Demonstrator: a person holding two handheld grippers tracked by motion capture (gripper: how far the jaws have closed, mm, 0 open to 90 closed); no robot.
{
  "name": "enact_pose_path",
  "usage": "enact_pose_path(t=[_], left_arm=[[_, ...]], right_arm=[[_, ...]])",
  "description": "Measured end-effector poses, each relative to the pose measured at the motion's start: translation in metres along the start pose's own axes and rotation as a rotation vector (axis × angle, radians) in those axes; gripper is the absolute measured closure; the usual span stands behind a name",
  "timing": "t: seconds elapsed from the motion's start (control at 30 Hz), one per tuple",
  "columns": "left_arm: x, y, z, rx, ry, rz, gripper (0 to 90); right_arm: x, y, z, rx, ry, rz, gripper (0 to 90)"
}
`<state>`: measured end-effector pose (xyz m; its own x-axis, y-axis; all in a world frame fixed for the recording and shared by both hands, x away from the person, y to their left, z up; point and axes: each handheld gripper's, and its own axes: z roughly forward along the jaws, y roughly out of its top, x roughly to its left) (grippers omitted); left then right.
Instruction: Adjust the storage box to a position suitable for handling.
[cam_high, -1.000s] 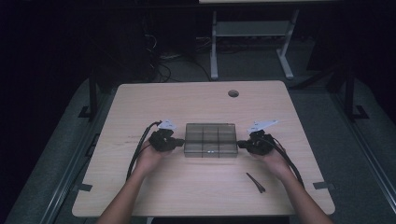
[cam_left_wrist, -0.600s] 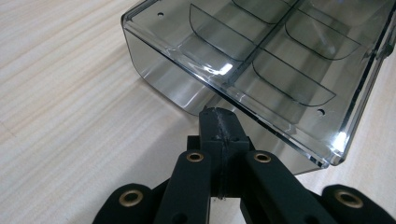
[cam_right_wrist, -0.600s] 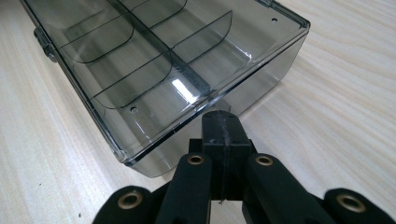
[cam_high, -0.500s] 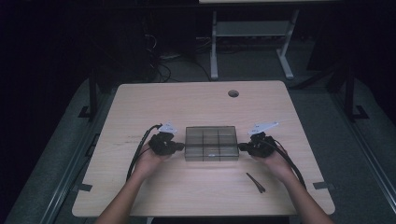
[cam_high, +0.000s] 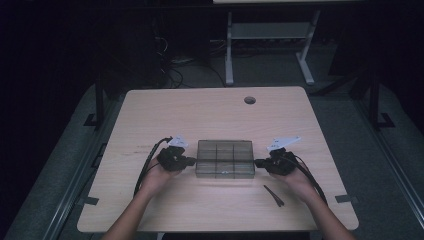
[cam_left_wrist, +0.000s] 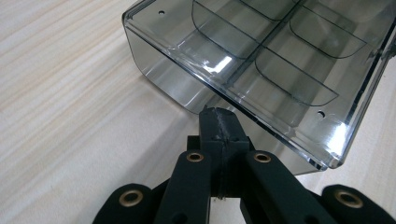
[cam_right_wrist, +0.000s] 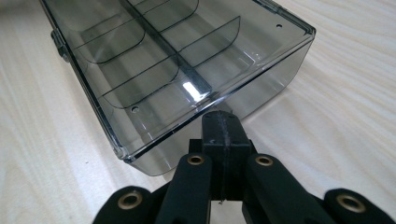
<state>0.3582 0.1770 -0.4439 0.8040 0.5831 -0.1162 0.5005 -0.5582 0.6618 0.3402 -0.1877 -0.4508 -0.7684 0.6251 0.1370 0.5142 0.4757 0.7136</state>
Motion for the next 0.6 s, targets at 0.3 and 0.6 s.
enact_pose_path(t=[0.3,0.6], left_arm=[[-0.011,-0.008,-0.007,0.014,0.001,0.008,90.0],[-0.022,-0.014,-0.013,0.023,0.004,0.011,90.0]], right_arm=[[0.009,-0.005,-0.003,0.002,0.015,0.004,90.0],[0.020,-0.011,-0.007,0.004,0.032,-0.004,90.0]])
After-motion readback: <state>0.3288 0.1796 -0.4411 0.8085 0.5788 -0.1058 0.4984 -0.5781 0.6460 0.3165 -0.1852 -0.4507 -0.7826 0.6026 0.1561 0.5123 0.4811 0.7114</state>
